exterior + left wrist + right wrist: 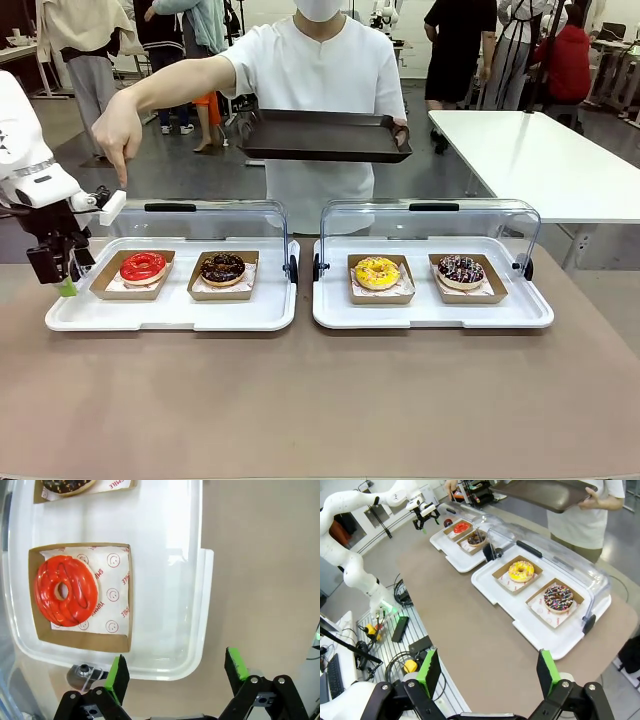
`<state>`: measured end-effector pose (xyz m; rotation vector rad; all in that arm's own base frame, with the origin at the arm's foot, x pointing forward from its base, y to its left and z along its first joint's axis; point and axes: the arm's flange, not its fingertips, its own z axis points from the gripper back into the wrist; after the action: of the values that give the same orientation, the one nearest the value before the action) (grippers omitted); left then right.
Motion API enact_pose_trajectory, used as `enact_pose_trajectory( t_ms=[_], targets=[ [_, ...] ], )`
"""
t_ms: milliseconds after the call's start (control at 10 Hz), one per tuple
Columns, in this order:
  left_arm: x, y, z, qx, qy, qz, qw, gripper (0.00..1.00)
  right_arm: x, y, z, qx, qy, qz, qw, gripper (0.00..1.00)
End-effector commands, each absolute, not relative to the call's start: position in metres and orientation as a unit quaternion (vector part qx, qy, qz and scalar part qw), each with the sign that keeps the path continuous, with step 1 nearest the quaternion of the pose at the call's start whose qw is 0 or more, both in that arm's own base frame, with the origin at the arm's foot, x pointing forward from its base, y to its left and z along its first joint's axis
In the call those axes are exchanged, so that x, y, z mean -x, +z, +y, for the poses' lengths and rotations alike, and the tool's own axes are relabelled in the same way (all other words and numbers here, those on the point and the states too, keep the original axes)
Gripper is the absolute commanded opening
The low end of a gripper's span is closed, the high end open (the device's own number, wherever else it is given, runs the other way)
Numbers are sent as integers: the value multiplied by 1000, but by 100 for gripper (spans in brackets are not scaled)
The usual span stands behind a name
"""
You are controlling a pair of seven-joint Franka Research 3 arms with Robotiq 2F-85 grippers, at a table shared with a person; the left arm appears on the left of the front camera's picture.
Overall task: Provide the desired donut to the person.
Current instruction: Pick up and lift the Paper togo box containing the Donut pointed at by the person.
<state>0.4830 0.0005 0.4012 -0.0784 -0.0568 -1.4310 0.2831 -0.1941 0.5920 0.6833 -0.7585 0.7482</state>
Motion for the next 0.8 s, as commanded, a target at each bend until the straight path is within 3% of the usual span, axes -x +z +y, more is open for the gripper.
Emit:
enact_pose_trajectory(
  t_ms=[0, 100, 700],
  targets=[
    [-483, 412, 2, 69, -669, -39, 739, 100, -283, 592, -194, -323, 352, -359, 802, 100],
    [-483, 401, 0, 36, -656, -26, 754, 100, -283, 592, -194, -323, 352, -359, 802, 100],
    [-483, 402, 0, 43, -659, -28, 751, 100, -283, 592, -194, -323, 352, -359, 802, 100]
  ],
)
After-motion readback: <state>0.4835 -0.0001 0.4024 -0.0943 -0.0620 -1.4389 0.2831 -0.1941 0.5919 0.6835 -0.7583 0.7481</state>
